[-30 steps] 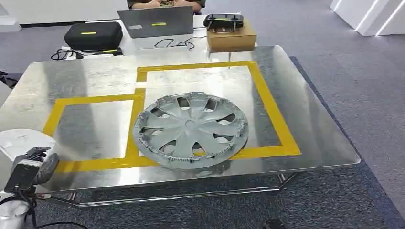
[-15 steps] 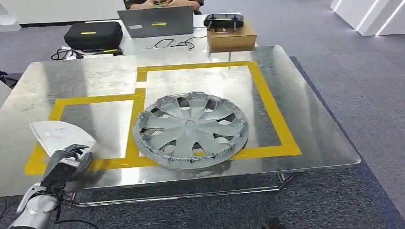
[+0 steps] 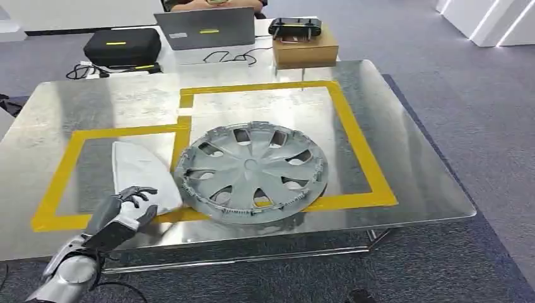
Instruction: Take the parts from the cabinet and place them on the table.
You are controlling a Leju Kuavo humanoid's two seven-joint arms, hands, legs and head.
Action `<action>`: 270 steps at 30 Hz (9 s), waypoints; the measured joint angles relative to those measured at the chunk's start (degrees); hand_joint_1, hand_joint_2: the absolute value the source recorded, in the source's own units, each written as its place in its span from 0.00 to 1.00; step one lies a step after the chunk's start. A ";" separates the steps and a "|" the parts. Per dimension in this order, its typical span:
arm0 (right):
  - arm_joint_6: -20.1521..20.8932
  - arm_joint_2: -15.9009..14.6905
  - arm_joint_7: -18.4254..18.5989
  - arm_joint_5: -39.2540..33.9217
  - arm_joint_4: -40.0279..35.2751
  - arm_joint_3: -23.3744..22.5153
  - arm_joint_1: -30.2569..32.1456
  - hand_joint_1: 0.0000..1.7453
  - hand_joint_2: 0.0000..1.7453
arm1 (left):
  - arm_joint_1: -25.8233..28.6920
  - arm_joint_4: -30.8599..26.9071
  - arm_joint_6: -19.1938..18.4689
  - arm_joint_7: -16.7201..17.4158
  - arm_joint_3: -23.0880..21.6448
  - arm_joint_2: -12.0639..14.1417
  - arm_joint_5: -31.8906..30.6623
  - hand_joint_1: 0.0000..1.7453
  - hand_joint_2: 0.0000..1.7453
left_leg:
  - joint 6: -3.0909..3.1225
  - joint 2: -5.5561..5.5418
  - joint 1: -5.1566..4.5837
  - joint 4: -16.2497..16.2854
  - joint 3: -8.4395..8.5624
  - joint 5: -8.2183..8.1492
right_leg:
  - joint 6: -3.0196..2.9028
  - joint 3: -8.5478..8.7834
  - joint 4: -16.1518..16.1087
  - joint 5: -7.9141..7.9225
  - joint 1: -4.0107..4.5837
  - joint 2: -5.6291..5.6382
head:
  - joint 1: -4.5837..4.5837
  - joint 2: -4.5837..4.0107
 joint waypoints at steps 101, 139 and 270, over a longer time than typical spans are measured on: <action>-6.47 2.23 -0.90 -4.11 -0.17 -3.56 4.44 0.00 0.00 | 13.46 -33.11 19.96 -3.08 -30.31 3.83 2.05 0.00 1.00 | 0.47 2.11 -0.09 1.81 -4.33 3.30 | 1.62 4.94 -0.61 -4.12 -0.14 -0.35 | -0.02 -0.02; -6.91 2.73 -1.14 -2.43 -0.20 -2.71 4.59 0.00 0.00 | 19.88 -30.73 19.45 -2.69 -24.67 3.54 23.52 0.00 1.00 | -1.30 1.64 0.43 18.27 -8.92 -7.34 | -1.69 2.85 -2.13 -0.61 0.54 -2.02 | -1.09 -0.04; -6.45 2.01 -2.10 -3.82 0.22 -1.47 3.60 0.00 0.00 | 10.79 10.27 -29.20 -11.50 53.68 -24.81 3.87 0.00 1.00 | 1.04 2.64 0.03 0.56 1.25 -1.37 | 0.03 2.35 -1.03 -0.87 1.07 -1.30 | -0.24 0.00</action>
